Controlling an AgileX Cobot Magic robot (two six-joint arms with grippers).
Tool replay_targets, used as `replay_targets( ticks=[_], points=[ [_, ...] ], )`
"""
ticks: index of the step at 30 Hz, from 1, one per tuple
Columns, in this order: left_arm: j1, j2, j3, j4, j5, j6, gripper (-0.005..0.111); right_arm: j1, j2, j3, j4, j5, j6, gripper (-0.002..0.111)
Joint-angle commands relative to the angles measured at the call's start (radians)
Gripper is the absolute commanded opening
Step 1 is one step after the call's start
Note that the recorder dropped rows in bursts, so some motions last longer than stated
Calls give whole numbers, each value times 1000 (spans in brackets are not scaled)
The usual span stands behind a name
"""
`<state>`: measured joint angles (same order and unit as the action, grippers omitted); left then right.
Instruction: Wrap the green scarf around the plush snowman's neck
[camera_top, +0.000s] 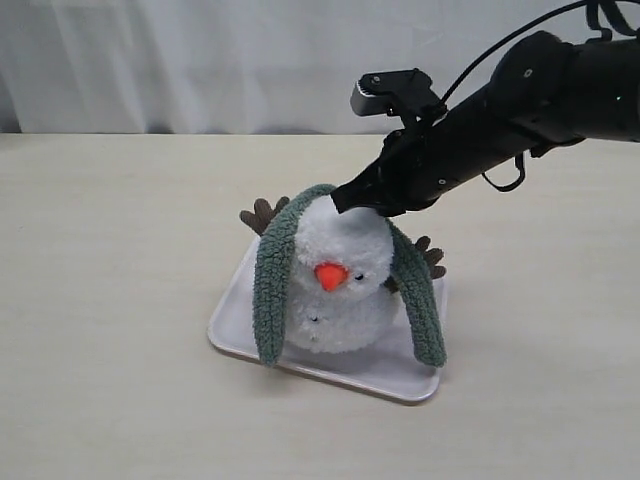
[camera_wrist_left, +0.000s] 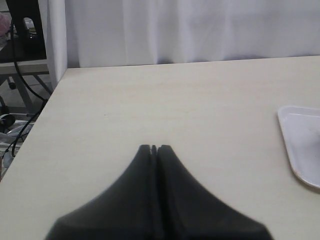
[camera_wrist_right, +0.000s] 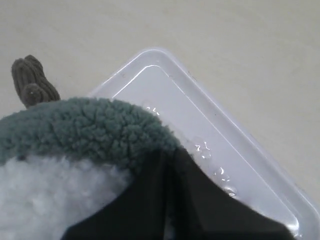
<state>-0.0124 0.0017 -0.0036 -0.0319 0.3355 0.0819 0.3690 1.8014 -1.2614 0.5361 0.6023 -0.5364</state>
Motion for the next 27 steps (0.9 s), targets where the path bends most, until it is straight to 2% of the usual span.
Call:
replay_targets(
  ticks=[1, 5, 9, 11, 15, 19, 22, 24, 27],
  points=[
    [5, -2, 4, -8, -12, -5, 0, -6, -67, -6, 2, 35, -34, 4],
    [5, -2, 4, -8, -12, -5, 0, -6, -124, -6, 2, 83, -34, 6],
    [5, -2, 4, -8, -12, -5, 0, 11, -173, -6, -2, 120, -36, 19],
    [5, -2, 4, -8, -12, -5, 0, 45, -196, -6, -7, 113, -37, 23],
    [5, -2, 4, -8, -12, -5, 0, 148, -216, -26, -53, 47, -3, 24],
    [5, -2, 4, -4, -12, -5, 0, 255, -175, -88, -220, -35, 168, 19],
    [5, -2, 4, -5, -12, -5, 0, 304, -119, -147, -382, -30, 319, 10],
    [5, -2, 4, -5, -12, -5, 0, 309, -77, -183, -464, 3, 421, 4],
    [5, -2, 4, -5, -12, -5, 0, 307, 17, -247, -605, 158, 561, 4]
  ],
)
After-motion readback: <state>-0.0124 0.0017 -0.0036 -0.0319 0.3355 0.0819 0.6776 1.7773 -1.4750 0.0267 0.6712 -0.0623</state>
